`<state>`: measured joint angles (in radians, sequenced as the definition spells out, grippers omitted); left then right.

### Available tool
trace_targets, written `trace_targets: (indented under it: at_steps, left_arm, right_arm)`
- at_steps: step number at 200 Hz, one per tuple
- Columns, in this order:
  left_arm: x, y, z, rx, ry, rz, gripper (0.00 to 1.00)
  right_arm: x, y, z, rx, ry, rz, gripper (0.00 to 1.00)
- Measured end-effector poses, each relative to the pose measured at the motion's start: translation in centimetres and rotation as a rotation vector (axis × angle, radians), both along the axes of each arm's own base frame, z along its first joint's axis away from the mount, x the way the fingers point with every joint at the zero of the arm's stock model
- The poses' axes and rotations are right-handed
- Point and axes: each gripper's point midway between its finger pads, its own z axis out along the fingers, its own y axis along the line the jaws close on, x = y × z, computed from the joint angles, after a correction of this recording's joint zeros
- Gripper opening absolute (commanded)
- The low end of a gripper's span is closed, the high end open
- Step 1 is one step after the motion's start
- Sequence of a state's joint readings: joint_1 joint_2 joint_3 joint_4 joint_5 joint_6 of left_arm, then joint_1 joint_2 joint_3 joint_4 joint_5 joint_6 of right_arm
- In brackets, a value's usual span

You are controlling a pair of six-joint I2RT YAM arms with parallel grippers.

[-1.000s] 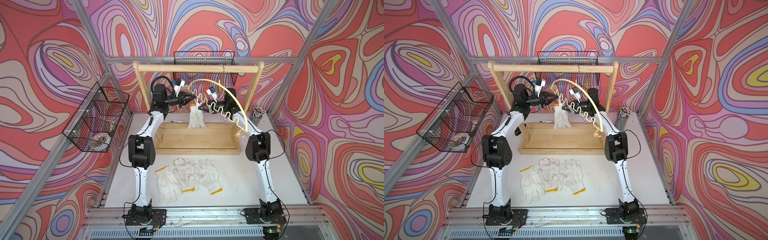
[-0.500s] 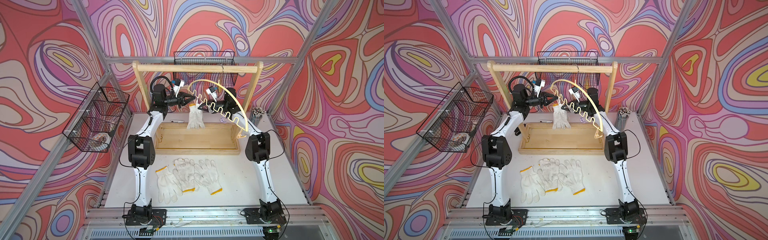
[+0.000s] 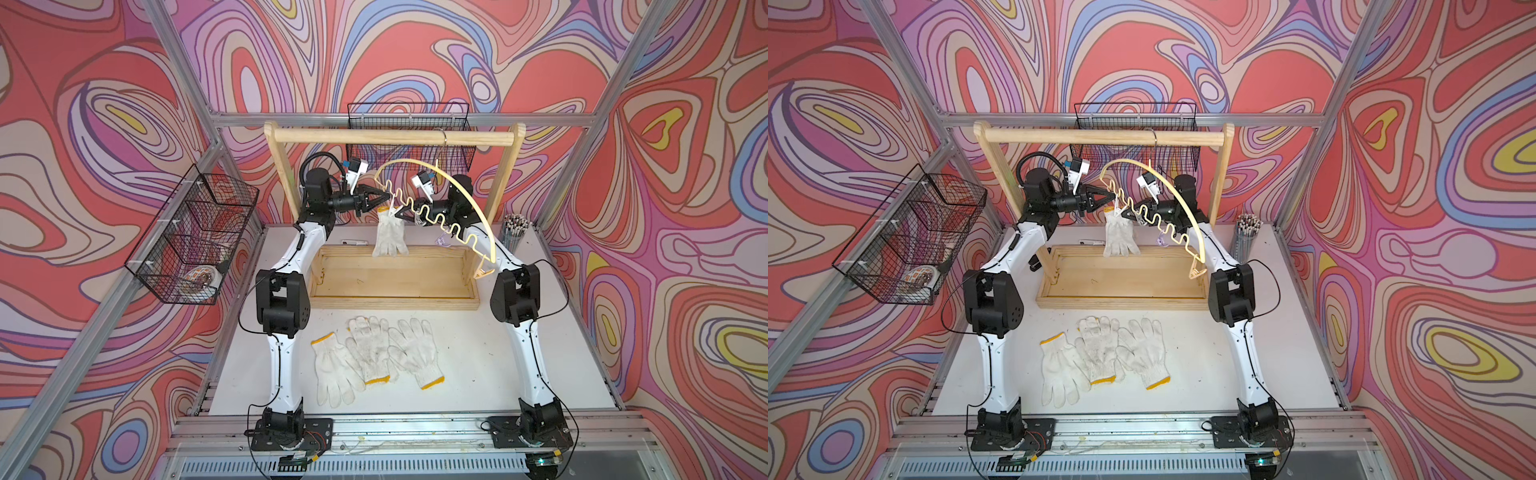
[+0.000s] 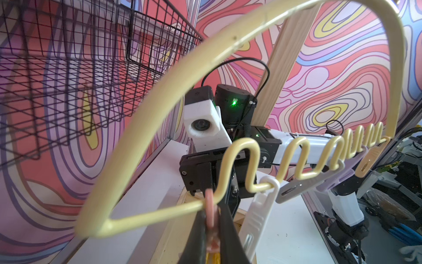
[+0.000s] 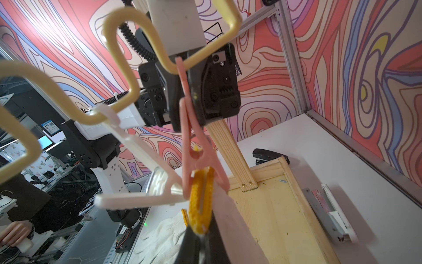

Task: Clip the gloves onto a hanger to dry
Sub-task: Clamp the glove onto the hanger.

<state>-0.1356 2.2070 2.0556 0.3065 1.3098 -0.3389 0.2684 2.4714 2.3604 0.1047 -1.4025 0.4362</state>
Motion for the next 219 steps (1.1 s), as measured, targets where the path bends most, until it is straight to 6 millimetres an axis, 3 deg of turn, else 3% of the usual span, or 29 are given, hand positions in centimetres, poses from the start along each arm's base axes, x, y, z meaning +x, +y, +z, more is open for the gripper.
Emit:
trace_targets:
  at_steps: [72, 158, 177, 182, 188, 219]
  left_arm:
    - [0.0, 0.1, -1.6, 0.048, -0.011, 0.013, 0.00]
    - [0.1, 0.2, -1.7, 0.040, 0.009, 0.029, 0.46]
    - [0.2, 0.2, -2.1, 0.043, 0.024, 0.039, 0.52]
    - [0.2, 0.2, -2.2, 0.043, 0.026, 0.041, 0.62]
    - [0.2, 0.2, -2.3, 0.044, 0.031, 0.044, 0.67]
    - [0.4, 0.3, -3.0, 0.045, 0.050, 0.055, 0.82]
  right_arm:
    - [0.0, 0.0, 0.1, 0.001, 0.020, 0.000, 0.00]
    - [0.3, 0.0, 0.0, 0.000, 0.026, -0.019, 0.00]
    - [0.4, 0.0, -0.1, 0.000, 0.024, -0.024, 0.00]
    - [0.4, 0.0, -0.1, 0.000, 0.024, -0.025, 0.00]
    - [0.5, 0.0, -0.1, 0.000, 0.024, -0.026, 0.00]
    - [0.4, 0.0, -0.2, -0.001, 0.028, -0.027, 0.00]
